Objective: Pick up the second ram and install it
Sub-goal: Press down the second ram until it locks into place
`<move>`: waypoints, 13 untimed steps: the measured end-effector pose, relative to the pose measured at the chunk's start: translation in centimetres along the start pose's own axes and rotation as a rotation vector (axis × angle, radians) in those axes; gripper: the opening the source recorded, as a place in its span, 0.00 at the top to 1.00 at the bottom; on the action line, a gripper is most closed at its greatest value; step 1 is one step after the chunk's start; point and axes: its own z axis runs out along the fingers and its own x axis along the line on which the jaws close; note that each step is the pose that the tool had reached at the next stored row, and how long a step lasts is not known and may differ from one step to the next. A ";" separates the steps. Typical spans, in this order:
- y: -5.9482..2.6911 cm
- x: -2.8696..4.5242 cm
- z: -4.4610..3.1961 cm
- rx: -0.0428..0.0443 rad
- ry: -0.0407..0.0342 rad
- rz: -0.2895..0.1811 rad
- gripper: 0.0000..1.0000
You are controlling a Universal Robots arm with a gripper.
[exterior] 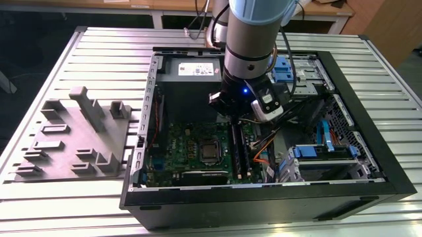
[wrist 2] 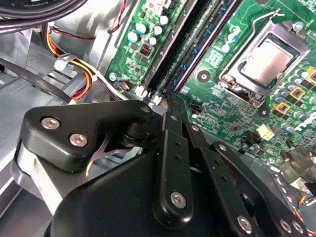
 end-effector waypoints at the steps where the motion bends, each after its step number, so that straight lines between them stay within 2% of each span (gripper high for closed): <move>1: 0.00 0.00 0.01 0.0000 0.0000 0.000 0.90; 13: -0.03 0.02 0.56 0.0004 0.0001 0.000 0.90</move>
